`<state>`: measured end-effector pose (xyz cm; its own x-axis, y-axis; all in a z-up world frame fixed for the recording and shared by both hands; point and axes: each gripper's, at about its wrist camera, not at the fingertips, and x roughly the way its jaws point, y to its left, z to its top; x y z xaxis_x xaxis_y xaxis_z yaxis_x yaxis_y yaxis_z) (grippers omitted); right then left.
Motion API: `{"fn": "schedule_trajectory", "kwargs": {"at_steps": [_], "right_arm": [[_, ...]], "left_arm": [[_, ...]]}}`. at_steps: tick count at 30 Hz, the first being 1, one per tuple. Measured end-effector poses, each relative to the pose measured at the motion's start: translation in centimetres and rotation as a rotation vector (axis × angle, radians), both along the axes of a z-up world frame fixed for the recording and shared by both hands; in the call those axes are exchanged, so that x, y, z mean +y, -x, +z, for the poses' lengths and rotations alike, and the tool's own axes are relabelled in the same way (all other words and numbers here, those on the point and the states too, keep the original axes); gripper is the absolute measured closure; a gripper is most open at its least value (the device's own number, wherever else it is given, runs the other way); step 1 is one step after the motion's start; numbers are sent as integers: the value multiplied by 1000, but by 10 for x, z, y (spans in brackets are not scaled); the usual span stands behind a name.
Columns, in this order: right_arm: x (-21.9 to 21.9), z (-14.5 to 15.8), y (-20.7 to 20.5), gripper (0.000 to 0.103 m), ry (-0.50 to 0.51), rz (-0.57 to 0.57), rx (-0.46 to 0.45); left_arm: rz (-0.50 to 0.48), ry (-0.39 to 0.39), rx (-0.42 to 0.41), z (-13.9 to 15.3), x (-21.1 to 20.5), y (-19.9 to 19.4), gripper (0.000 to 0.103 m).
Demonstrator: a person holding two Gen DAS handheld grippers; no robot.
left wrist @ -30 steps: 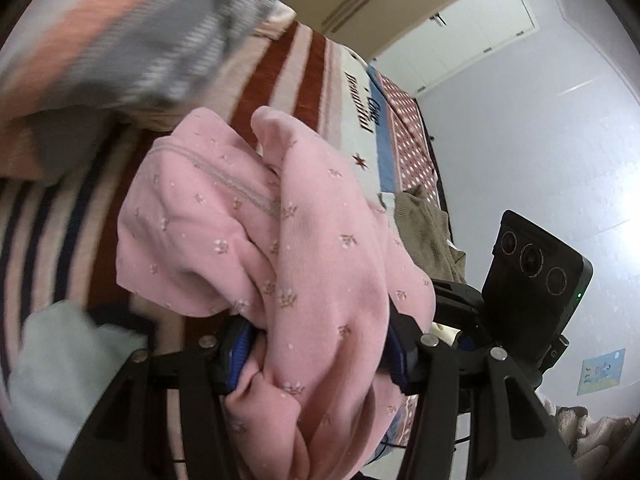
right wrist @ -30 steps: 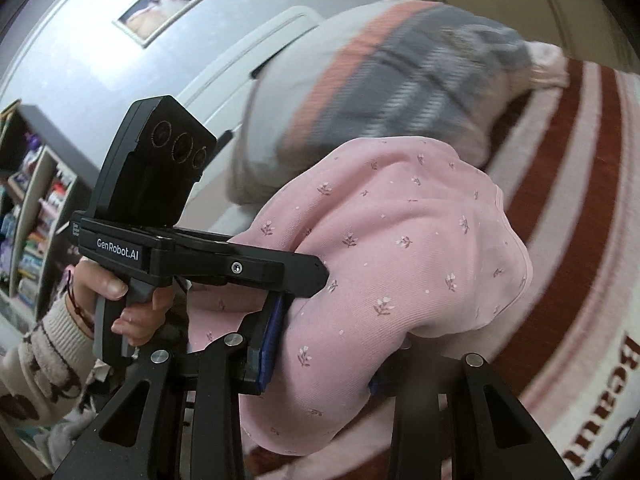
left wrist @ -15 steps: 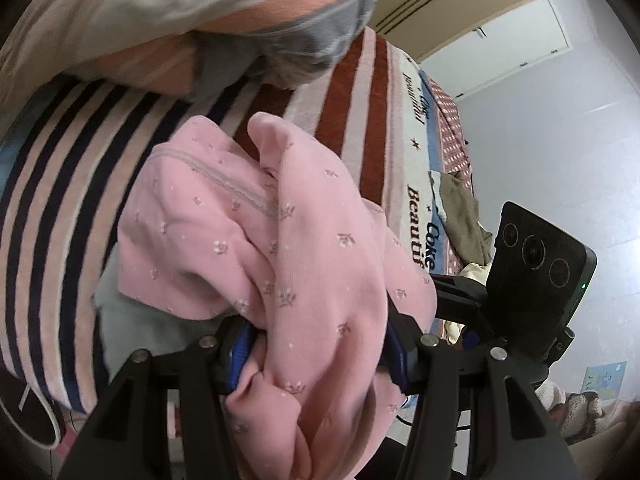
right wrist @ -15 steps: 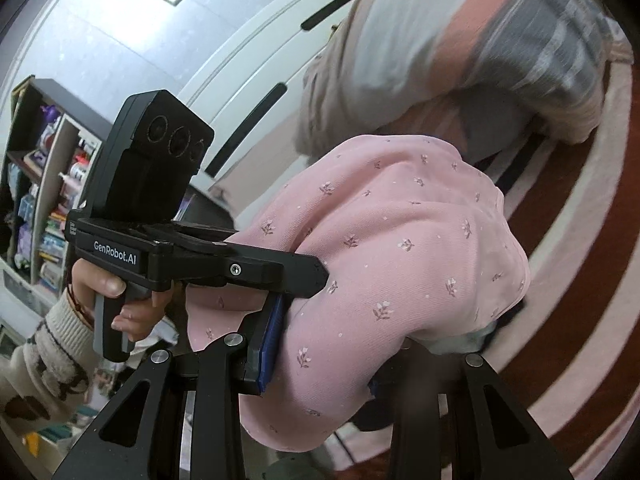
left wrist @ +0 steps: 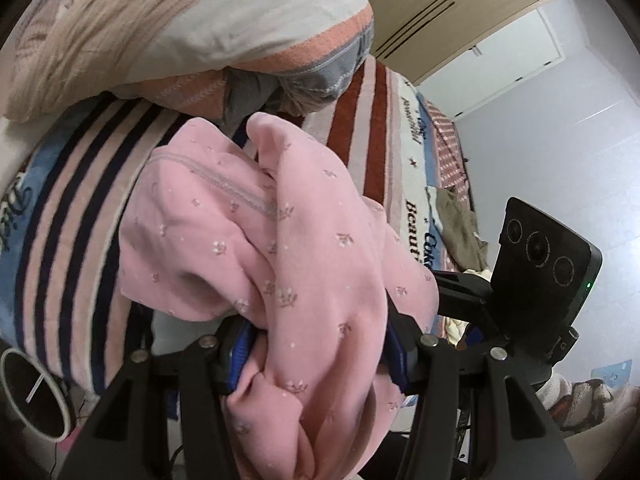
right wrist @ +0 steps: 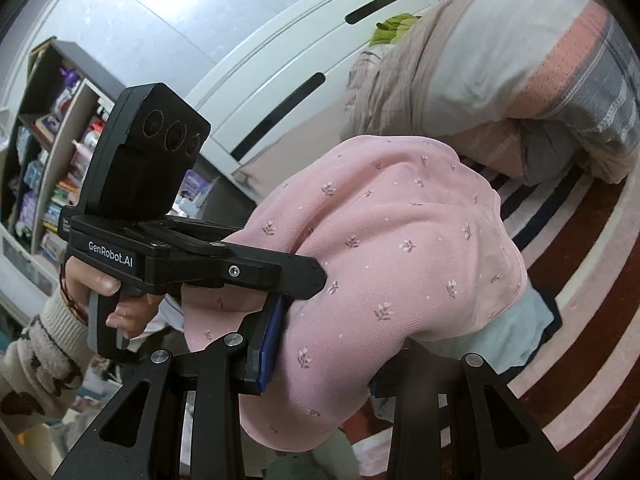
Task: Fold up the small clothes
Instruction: 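Carry the pink shirt bundle in the left tool toward the duvet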
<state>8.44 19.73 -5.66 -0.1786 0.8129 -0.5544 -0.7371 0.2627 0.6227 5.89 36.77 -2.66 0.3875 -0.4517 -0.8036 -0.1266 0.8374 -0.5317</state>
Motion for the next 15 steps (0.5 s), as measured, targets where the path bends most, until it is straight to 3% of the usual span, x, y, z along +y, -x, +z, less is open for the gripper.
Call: {"fn": "schedule_trajectory", "kwargs": {"at_steps": [4,9,15], "right_arm": [[-10,-17,-5,75,38,-45,-26],[-16,-67,-19,75,116,-103,25],[-3,-103,-20,75,169,-111,55]], "left_arm": [[-32,33,-11,-32,-5,-13,53],[-69,52,49,-92,-9,-29,52],[-71,39,68,-113,-3,-24,52]]}}
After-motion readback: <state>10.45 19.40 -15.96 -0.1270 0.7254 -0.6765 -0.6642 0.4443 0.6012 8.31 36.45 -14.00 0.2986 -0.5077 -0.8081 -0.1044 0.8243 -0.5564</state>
